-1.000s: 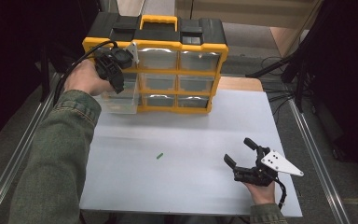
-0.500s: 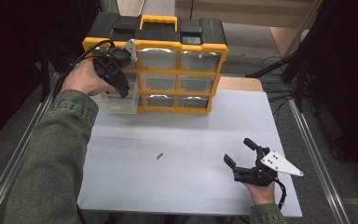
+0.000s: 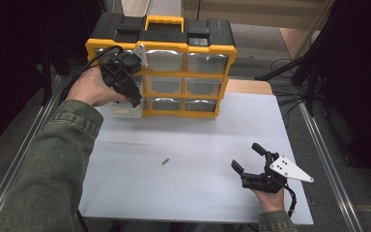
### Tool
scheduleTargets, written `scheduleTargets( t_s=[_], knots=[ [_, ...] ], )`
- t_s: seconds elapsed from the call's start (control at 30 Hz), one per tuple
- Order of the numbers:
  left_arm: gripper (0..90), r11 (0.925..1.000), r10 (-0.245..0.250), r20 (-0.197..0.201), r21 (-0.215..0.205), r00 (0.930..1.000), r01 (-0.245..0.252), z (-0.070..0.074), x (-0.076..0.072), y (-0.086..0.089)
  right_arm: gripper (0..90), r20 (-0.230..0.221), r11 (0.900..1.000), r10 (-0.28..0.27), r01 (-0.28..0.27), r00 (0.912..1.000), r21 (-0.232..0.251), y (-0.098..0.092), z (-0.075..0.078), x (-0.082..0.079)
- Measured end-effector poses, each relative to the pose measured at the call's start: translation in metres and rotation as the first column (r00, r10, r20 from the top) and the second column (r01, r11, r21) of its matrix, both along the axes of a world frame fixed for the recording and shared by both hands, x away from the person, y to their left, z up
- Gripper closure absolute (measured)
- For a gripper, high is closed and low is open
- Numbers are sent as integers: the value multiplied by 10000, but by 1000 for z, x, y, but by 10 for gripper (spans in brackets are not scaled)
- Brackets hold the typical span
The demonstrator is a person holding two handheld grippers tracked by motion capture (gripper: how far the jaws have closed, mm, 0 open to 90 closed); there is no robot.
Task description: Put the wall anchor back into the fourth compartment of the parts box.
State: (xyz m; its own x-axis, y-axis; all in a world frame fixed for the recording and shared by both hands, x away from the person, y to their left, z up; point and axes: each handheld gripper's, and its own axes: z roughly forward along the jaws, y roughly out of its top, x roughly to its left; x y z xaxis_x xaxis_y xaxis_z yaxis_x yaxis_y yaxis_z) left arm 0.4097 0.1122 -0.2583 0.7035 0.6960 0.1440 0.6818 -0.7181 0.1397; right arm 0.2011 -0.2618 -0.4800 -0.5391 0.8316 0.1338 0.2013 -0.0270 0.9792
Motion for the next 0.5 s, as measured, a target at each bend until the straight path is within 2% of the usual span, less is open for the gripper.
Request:
scheduleTargets(
  t_s=[0.13,0.5],
  knots=[
    [287,10000,-66,199,-27,9998,67,1,-13,-7,55,14,10000,-2,2,10000,19,0,0,0],
    [288,9978,-655,42,16,9978,655,-17,-42,-34,55,56,10000,0,0,10000,11,1,0,1]
  ],
)
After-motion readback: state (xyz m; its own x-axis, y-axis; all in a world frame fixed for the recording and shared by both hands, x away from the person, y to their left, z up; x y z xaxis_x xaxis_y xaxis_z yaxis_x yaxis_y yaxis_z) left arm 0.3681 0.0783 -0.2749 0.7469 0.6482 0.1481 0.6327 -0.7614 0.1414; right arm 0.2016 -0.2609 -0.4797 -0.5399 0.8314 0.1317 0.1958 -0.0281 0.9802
